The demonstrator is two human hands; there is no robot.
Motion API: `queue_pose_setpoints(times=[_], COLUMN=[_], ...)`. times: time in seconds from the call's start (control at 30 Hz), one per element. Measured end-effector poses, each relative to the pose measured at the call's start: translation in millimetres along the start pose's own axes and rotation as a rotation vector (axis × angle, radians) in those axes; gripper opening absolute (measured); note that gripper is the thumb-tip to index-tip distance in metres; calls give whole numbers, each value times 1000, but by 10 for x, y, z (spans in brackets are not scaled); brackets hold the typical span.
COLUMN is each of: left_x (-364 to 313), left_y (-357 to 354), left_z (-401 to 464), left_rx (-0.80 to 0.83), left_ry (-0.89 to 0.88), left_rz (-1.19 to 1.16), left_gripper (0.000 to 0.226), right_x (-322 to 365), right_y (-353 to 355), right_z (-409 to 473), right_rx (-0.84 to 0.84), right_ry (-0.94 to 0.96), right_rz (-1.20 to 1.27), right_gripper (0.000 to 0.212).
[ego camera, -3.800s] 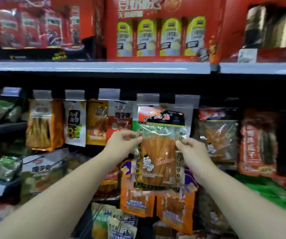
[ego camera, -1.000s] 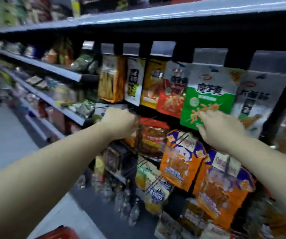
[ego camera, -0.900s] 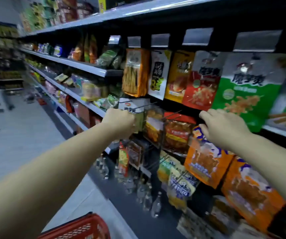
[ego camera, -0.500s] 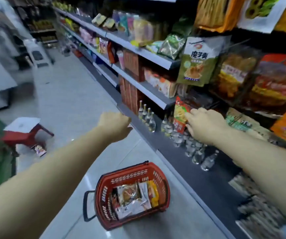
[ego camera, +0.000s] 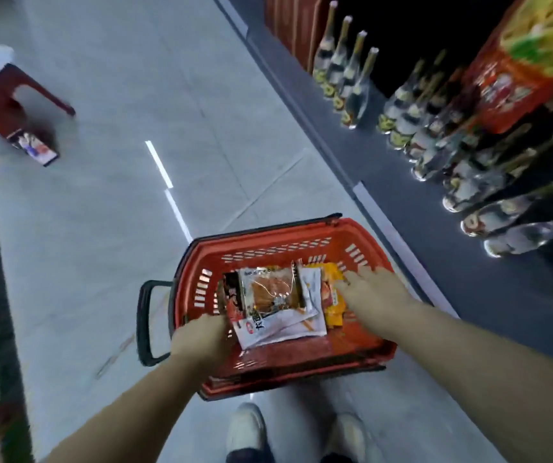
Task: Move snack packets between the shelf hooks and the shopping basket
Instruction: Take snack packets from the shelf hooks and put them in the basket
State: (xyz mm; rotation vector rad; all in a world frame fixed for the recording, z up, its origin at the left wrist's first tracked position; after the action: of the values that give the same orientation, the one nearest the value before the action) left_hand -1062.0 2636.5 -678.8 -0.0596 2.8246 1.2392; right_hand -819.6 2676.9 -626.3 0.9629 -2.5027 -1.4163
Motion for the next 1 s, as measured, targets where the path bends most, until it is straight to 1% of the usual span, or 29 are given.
queue_pose_setpoints(times=[0.07, 0.1, 0.17, 0.2, 0.27, 0.33, 0.37, 0.4, 0.43, 0.47, 0.5, 0.53, 0.57, 0.6, 0.67, 0.7, 0.73, 0.77, 0.8, 0.83, 0.9, 0.93, 0.97, 1.0], left_x=[19, 21, 14, 6, -28, -59, -80, -123, -167, -196, -189, -155, -116, -66, 0, 16, 37, 53, 74, 88, 122, 142, 160, 172], left_y=[-530, -787, -1236, -1447, -1833, -2134, -2273, -2385, -2459, -2499, -2529, -2563, -2581, -2600, -2625, -2613, -2588, -2546, -2513, -2453, -2341, -2297, -2244, -2180], left_z=[450, 682, 1097, 1303, 1656, 1959, 2089, 2192, 2272, 2331, 2388, 2450, 2482, 2512, 2507, 2467, 2418, 2377, 2349, 2308, 2230, 2184, 2122, 2045], left_rx=[30, 39, 67, 92, 161, 212, 242, 292, 342, 341, 315, 272, 226, 185, 145, 126, 96, 56, 7, -27, -70, -77, -80, -73], left_ry=[49, 81, 144, 183, 293, 422, 484, 534, 571, 603, 627, 647, 665, 682, 711, 714, 711, 697, 673, 646, 607, 600, 590, 576], left_rz=[-66, -81, -117, -162, -333, -629, -867, -1171, -1470, -1710, -1863, -1938, -1976, -1998, -2036, -2027, -2000, -1969, -1942, -1916, -1879, -1882, -1885, -1886], left_gripper=[30, 30, 23, 23, 35, 47, 48, 47, 42, 37, 31, 28, 26, 23, 17, 20, 24, 26, 21, 17, 20, 20, 18, 16], right_x=[148, 217, 355, 429, 595, 749, 817, 873, 922, 974, 1017, 1056, 1090, 1108, 1117, 1110, 1091, 1062, 1030, 997, 950, 933, 915, 897], right_y=[-444, -686, -1079, -1223, -1500, -1711, -1798, -1875, -1956, -2037, -2103, -2152, -2173, -2168, -2177, -2201, -2214, -2222, -2231, -2225, -2210, -2198, -2173, -2148], right_z=[530, 809, 1323, 1558, 1991, 2370, 2531, 2676, 2799, 2888, 2945, 2976, 2972, 2956, 2913, 2897, 2885, 2876, 2863, 2831, 2730, 2664, 2583, 2499], right_rx=[31, -9, 3, -18, -36, -54, -66, -68, -46, 11, 76, 105, 103, 63, 10, 14, 23, 31, 37, 43, 66, 70, 65, 57], right_ry=[55, 110, 179, 207, 247, 264, 254, 234, 196, 147, 111, 85, 60, 25, -7, -25, -41, -53, -66, -79, -108, -126, -147, -169], right_rz=[-70, -141, -206, -238, -258, -252, -232, -192, -112, 12, 121, 201, 243, 257, 246, 289, 368, 470, 577, 689, 935, 1051, 1140, 1211], right_gripper=[38, 37, 39, 39, 41, 41, 42, 46, 52, 58, 62, 63, 63, 62, 57, 54, 49, 38, 25, 17, 18, 12, 7, 10])
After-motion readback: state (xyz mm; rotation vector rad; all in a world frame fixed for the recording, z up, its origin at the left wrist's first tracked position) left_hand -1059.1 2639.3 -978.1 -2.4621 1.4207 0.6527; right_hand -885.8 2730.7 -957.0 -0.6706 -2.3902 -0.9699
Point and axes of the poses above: each hand's wrist, its own z-axis towards the middle knuckle, its own y-axis out of the back of the hand, x = y × z, the point moved 3 cm from there along z, towards the middle knuckle, and after that the axes turned 6 degrees about -z, right-handed, at the moved point
